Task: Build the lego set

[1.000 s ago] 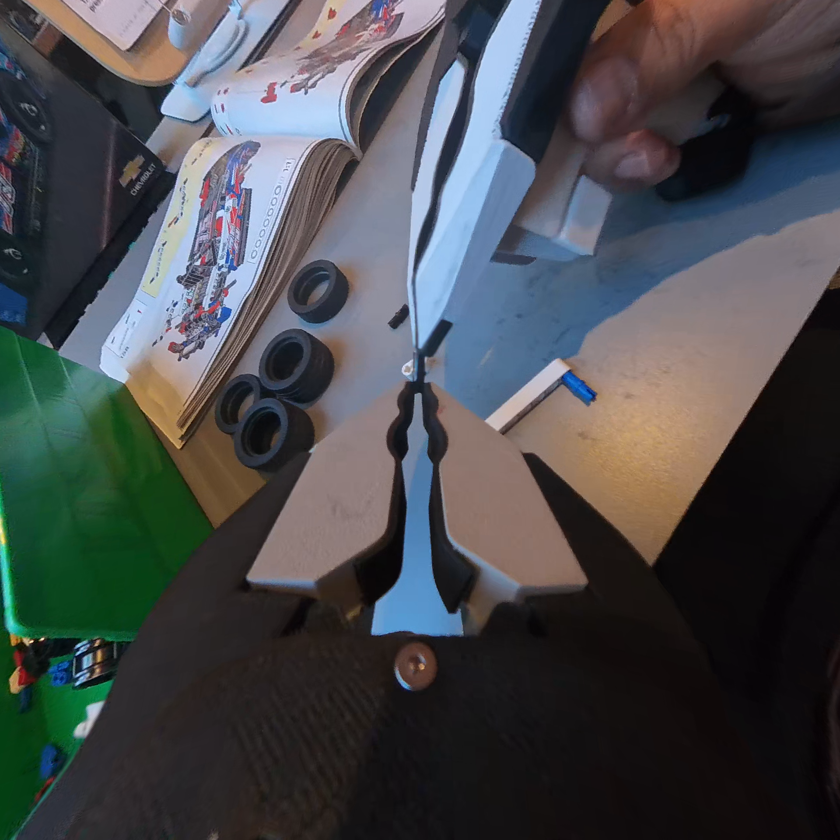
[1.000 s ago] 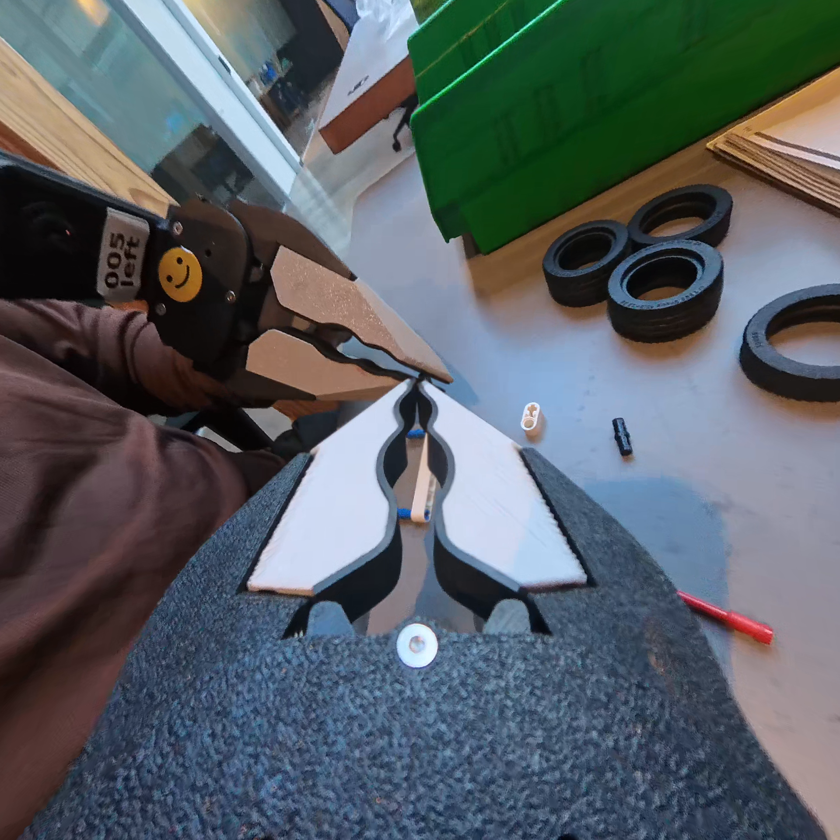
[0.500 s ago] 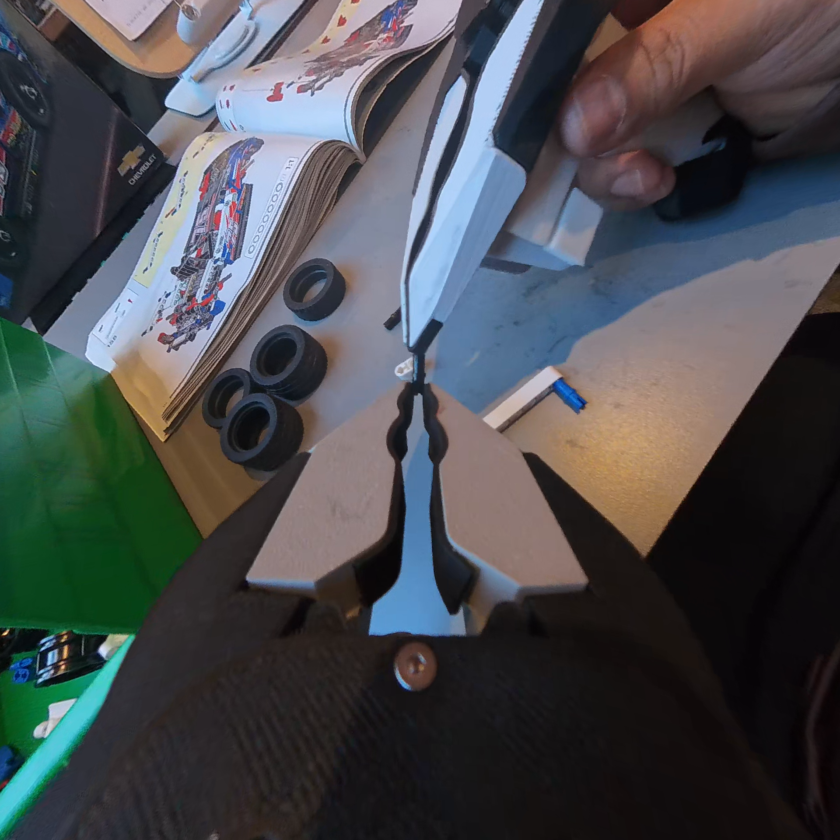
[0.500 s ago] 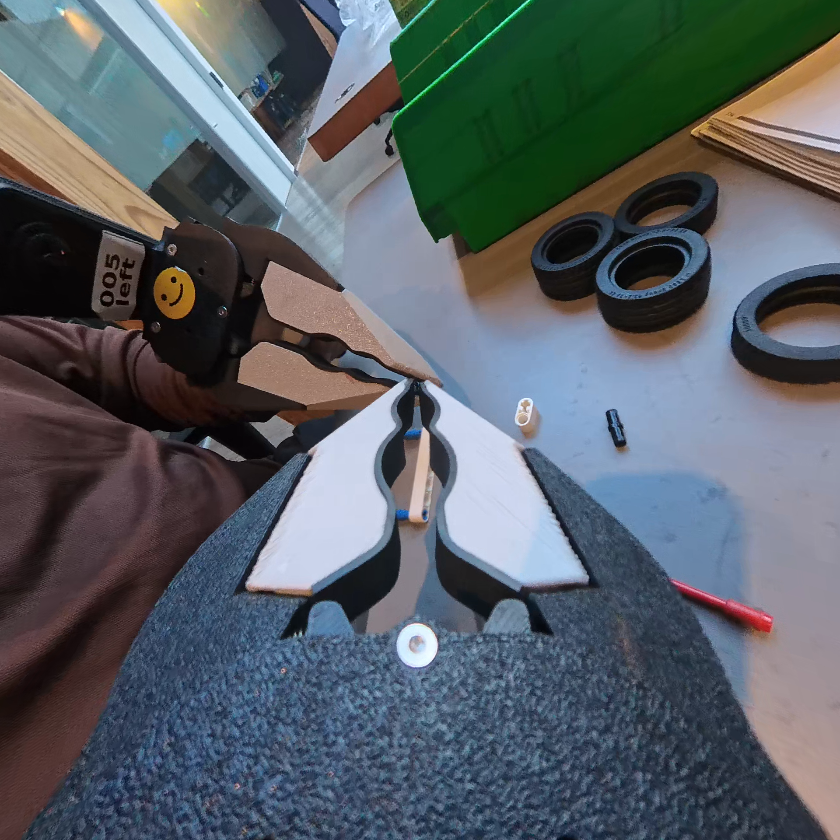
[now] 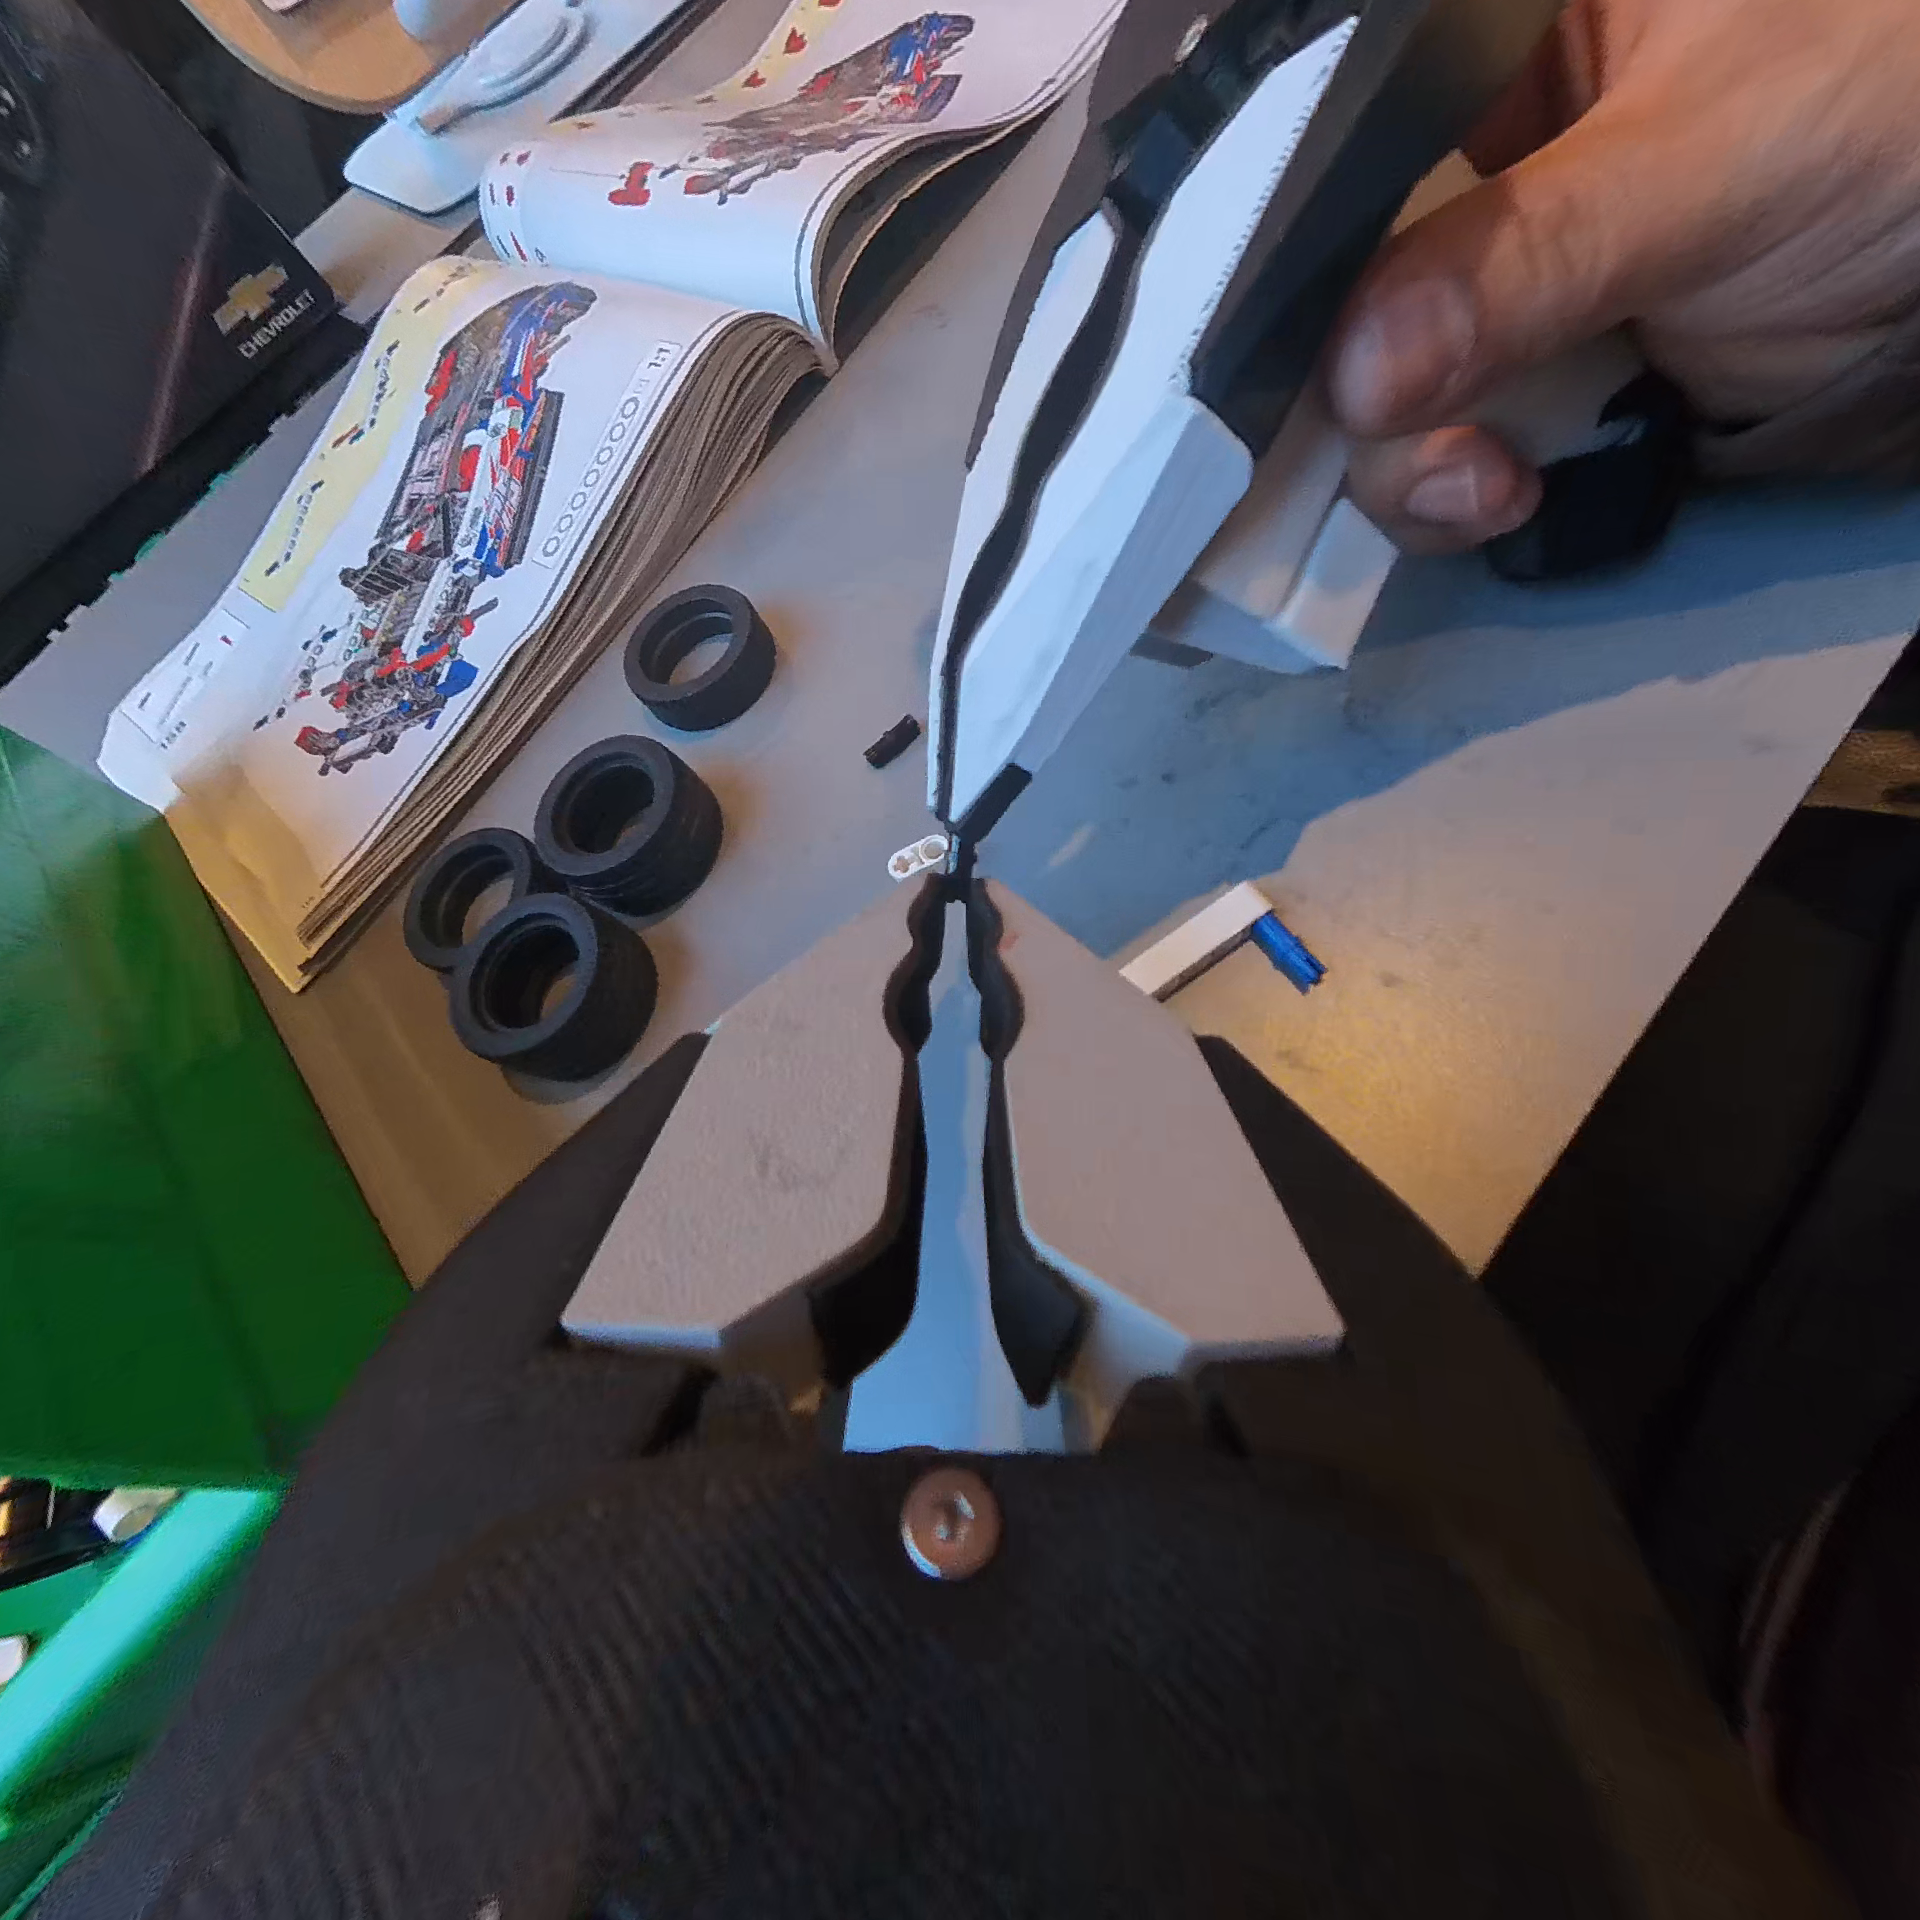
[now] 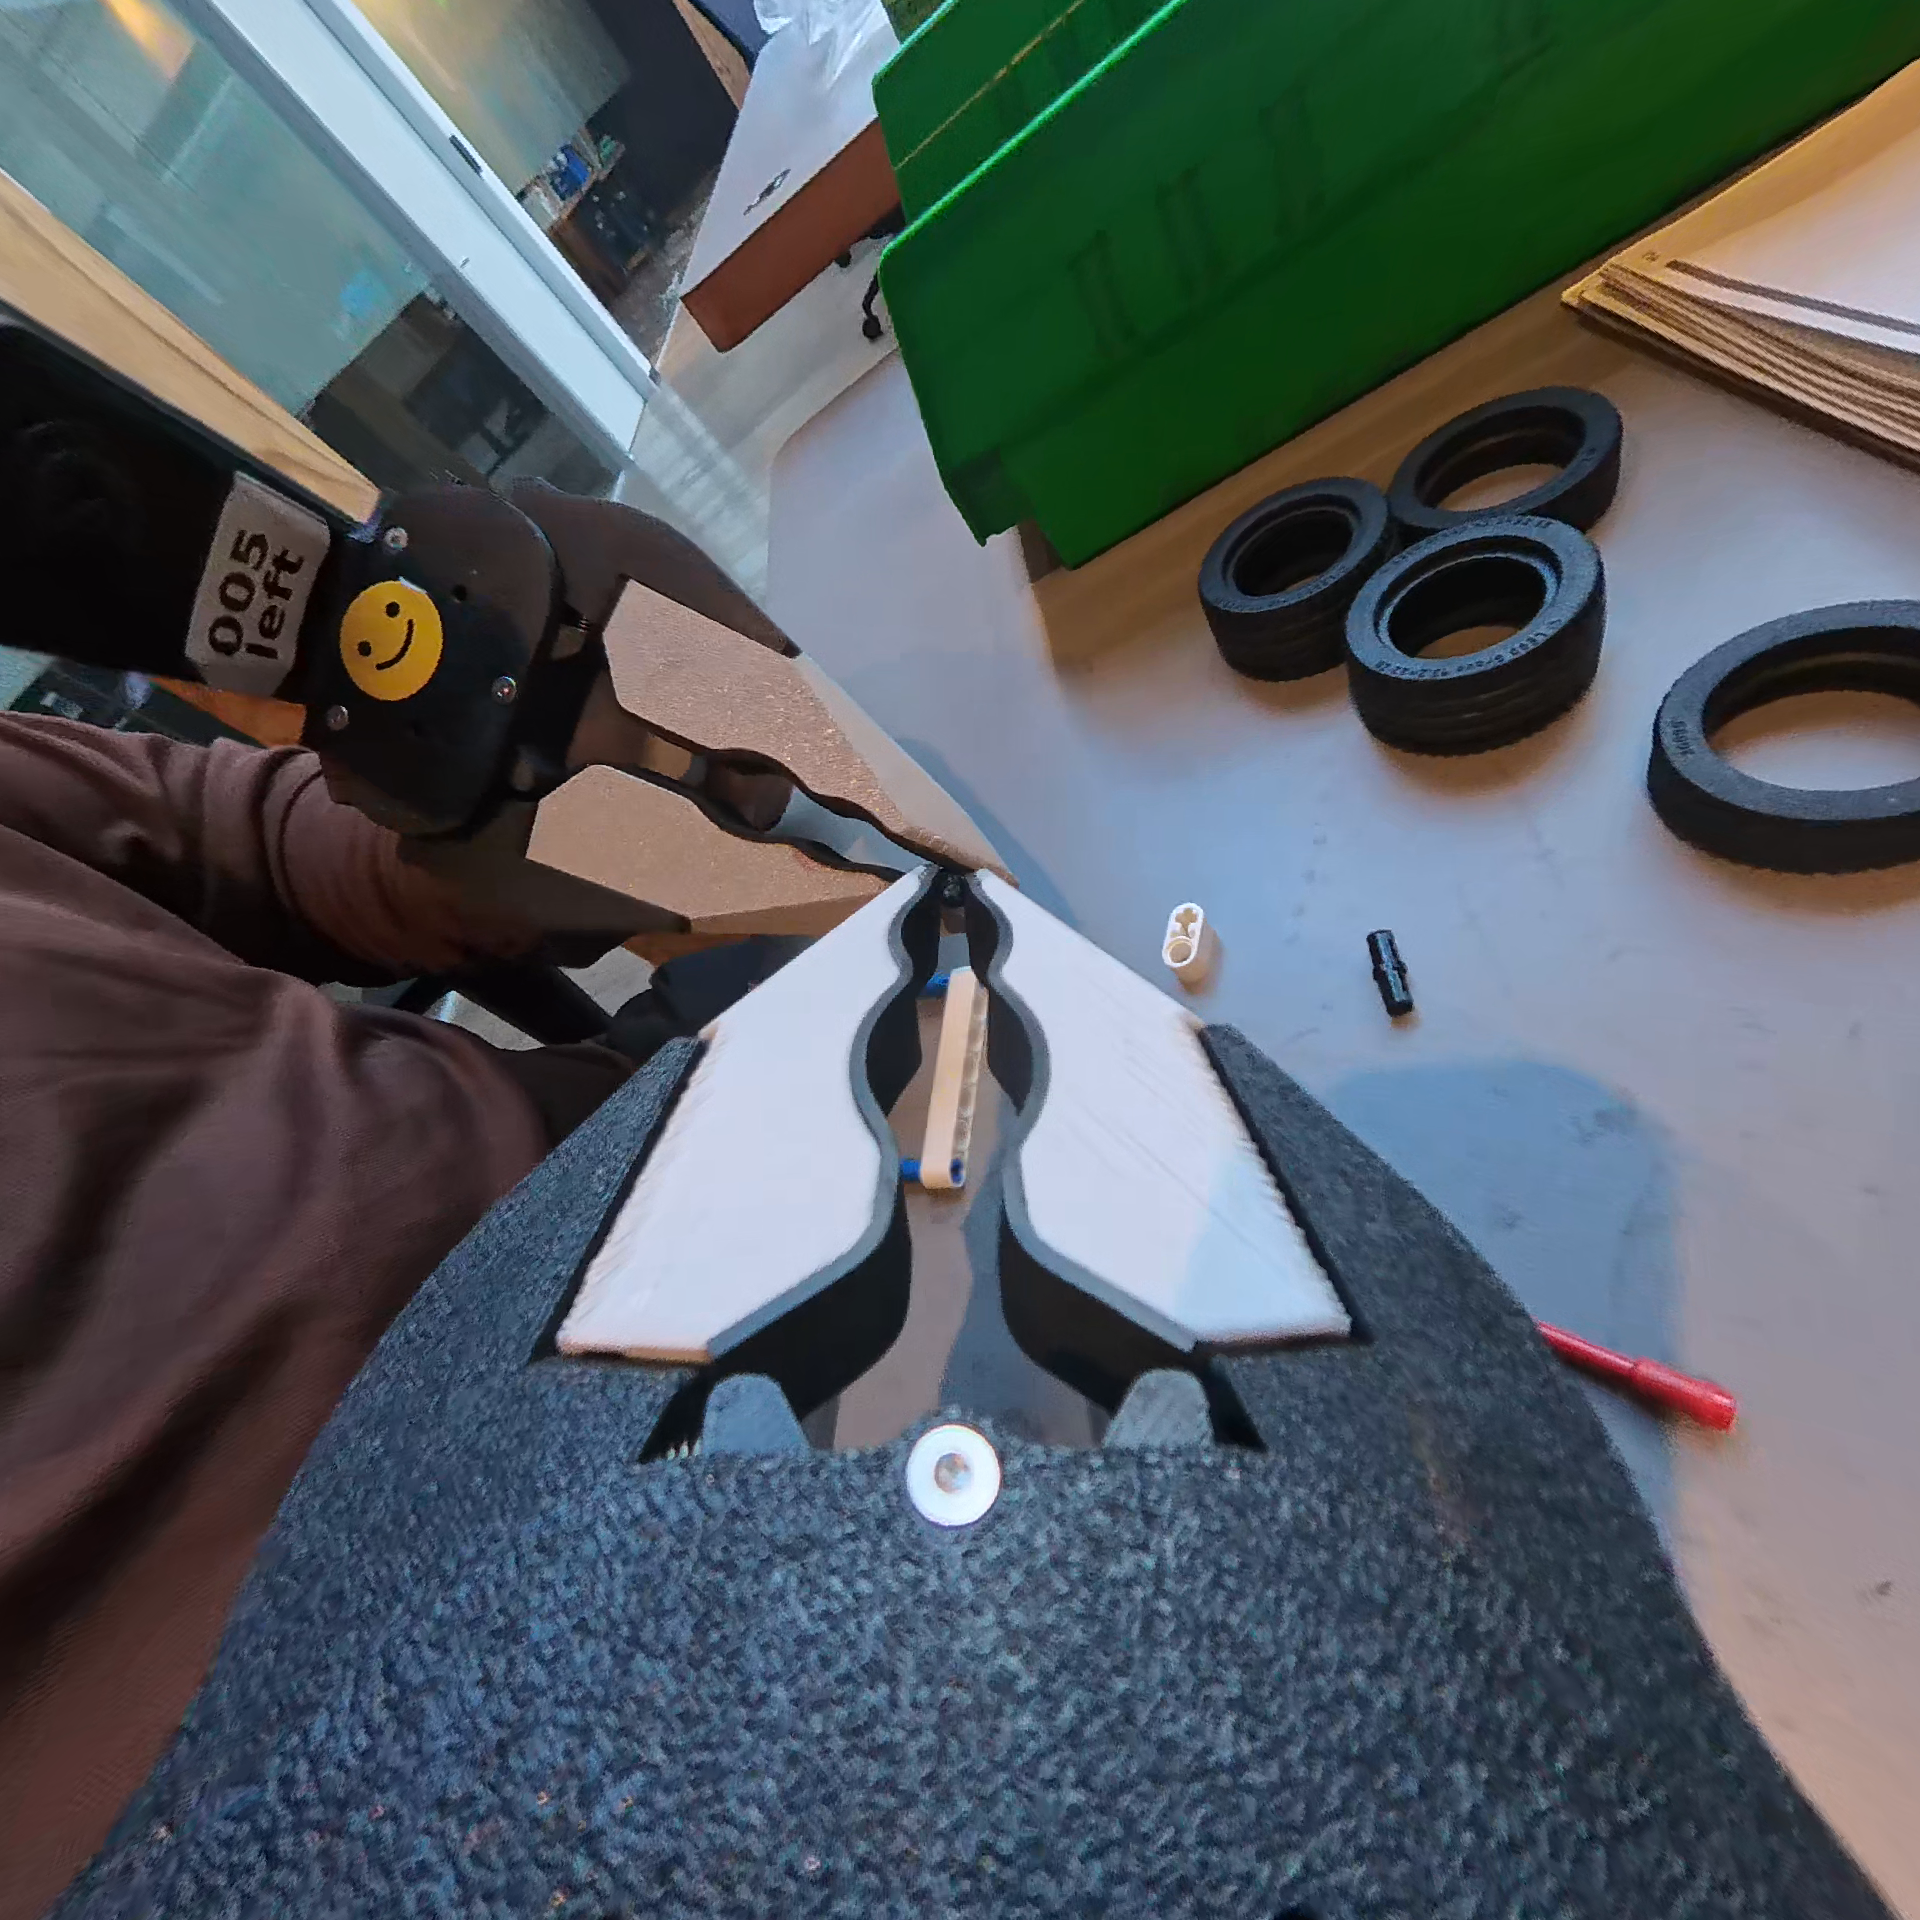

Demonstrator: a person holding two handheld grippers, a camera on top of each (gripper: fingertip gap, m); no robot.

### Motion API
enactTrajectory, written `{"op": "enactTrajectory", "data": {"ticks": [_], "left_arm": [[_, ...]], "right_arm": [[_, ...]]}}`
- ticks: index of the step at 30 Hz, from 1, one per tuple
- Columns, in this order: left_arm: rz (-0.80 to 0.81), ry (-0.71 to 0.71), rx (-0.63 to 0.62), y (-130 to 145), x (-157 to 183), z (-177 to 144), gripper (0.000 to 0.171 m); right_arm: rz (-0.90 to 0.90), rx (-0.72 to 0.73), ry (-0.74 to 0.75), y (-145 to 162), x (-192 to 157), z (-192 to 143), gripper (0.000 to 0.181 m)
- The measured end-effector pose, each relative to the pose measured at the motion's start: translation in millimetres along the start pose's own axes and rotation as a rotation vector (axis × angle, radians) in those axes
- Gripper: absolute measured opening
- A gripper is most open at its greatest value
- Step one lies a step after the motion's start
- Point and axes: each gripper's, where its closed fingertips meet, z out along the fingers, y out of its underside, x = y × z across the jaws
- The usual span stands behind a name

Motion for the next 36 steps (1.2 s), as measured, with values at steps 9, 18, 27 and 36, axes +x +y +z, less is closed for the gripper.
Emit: {"op": "enactTrajectory", "data": {"ticks": [9, 18, 27, 36], "left_arm": [[-0.03, 0.016, 0.004, 1, 1, 1, 0.001], [-0.106, 0.093, -0.006, 7, 6, 2, 0.001], [-0.082, 0.338, -0.127, 25, 21, -10, 0.036], [0.153, 0.46, -0.2, 32, 35, -5, 0.018]], "right_arm": [[-0.027, -0.011, 0.002, 1, -1, 0, 0.005], [-0.105, -0.071, 0.056, 7, 1, 4, 0.004], [-0.042, -0.13, 0.026, 17, 6, -3, 0.003], [-0.05, -0.279, 0.015, 41, 7, 1, 0.003]]}}
